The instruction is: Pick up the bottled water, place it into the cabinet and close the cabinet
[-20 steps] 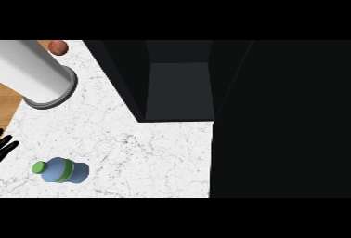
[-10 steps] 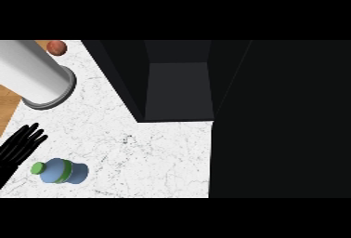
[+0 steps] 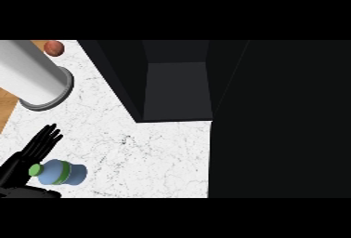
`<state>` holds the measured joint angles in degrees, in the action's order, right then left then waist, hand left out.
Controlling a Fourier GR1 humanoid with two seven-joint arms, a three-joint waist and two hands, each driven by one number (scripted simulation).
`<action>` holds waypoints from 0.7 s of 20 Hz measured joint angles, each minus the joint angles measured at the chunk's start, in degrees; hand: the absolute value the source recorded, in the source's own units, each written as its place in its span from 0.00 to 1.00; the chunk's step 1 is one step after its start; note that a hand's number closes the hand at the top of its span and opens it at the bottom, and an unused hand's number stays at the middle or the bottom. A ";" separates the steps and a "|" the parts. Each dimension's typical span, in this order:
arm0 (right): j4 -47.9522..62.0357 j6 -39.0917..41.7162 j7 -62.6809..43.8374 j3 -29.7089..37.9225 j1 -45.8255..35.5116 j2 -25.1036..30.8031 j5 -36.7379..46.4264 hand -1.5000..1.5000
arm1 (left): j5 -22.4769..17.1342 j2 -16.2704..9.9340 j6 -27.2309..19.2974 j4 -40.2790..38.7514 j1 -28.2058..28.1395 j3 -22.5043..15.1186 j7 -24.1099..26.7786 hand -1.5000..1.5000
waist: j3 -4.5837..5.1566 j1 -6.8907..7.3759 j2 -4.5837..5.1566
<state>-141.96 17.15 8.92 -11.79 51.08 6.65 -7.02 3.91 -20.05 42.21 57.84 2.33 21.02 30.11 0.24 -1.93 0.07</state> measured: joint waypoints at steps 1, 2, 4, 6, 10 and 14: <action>-0.07 0.11 0.19 -0.21 0.21 0.01 0.03 0.00 | 0.95 0.59 -1.12 -1.61 0.57 -1.02 1.10 0.00 | 0.02 -0.12 0.04; -0.27 0.35 0.47 -0.50 1.16 0.17 0.02 0.00 | 1.23 0.36 -1.40 -3.04 0.67 -1.56 2.09 0.00 | 0.05 -0.25 0.03; -0.03 0.84 1.36 -0.49 1.94 0.33 0.27 0.00 | 1.72 -0.17 -1.48 -6.05 1.41 -2.96 3.74 0.00 | 0.05 -0.32 0.04; -0.05 0.95 1.47 -0.34 2.08 0.53 0.32 0.00 | 2.07 -0.57 -1.32 -8.63 2.23 -4.58 4.55 0.00 | 0.07 -0.29 0.13; -0.15 1.11 2.24 -0.94 3.21 0.54 0.59 0.00 | 2.58 -0.16 -1.97 -12.89 3.31 -7.62 6.65 0.00 | 0.11 -0.37 0.15; 0.16 1.11 3.45 -0.99 3.84 0.21 0.96 0.00 | 2.28 0.57 -3.11 -17.03 4.73 -9.46 8.86 1.00 | 0.09 -0.26 0.14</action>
<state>-141.79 18.25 12.37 -12.78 54.92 6.86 -6.06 6.19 -19.48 39.09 40.81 7.07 11.56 38.98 0.33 -2.19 0.21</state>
